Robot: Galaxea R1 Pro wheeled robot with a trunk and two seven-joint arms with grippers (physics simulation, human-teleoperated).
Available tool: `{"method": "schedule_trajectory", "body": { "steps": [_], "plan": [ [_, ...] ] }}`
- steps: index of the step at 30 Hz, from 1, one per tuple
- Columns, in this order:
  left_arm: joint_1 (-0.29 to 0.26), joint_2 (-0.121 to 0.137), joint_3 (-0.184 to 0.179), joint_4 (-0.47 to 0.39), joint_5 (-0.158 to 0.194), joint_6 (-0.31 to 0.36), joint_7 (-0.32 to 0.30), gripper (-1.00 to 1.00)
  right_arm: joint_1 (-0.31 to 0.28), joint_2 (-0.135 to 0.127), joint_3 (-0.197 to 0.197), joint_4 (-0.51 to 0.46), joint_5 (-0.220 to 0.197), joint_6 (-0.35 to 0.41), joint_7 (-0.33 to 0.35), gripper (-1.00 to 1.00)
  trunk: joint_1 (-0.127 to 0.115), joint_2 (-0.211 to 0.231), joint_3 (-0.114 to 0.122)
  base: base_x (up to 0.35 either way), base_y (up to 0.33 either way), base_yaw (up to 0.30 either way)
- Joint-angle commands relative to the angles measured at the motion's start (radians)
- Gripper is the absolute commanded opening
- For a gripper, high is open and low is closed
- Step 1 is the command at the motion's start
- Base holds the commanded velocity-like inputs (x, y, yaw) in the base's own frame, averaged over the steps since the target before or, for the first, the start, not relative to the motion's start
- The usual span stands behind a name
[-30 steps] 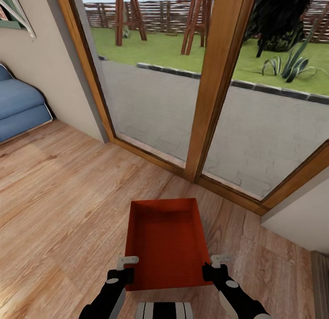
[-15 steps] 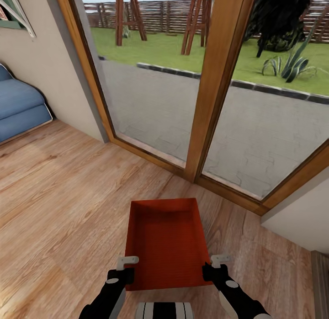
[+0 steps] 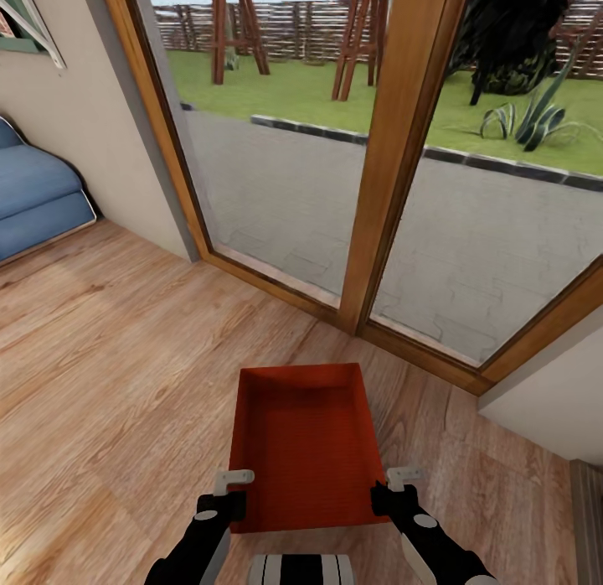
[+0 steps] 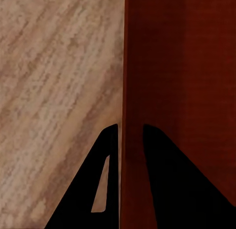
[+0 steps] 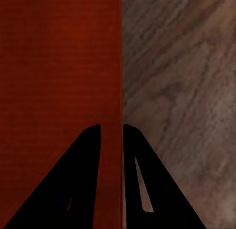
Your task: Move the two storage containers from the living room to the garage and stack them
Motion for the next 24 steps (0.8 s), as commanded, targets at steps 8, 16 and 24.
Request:
{"method": "schedule_trajectory", "body": {
  "steps": [8,16,24],
  "plan": [
    [0.000,-0.001,0.007,-0.004,-0.028,0.010,0.013,-1.00,-0.001,-0.003,0.000,0.002,-0.011,-0.005,-0.005,-1.00,0.000,0.000,-0.001,0.000,0.000,0.000],
    [0.000,-0.001,0.008,-0.004,-0.028,0.010,0.012,-1.00,-0.001,-0.003,0.000,0.002,-0.011,-0.005,-0.005,-1.00,0.000,0.000,-0.001,0.000,0.000,0.000],
    [0.000,-0.001,0.008,-0.004,-0.028,0.010,0.012,-1.00,-0.001,-0.003,0.000,0.002,-0.011,-0.005,-0.005,-1.00,0.000,0.000,-0.001,0.000,0.000,0.000]
  ]
}}
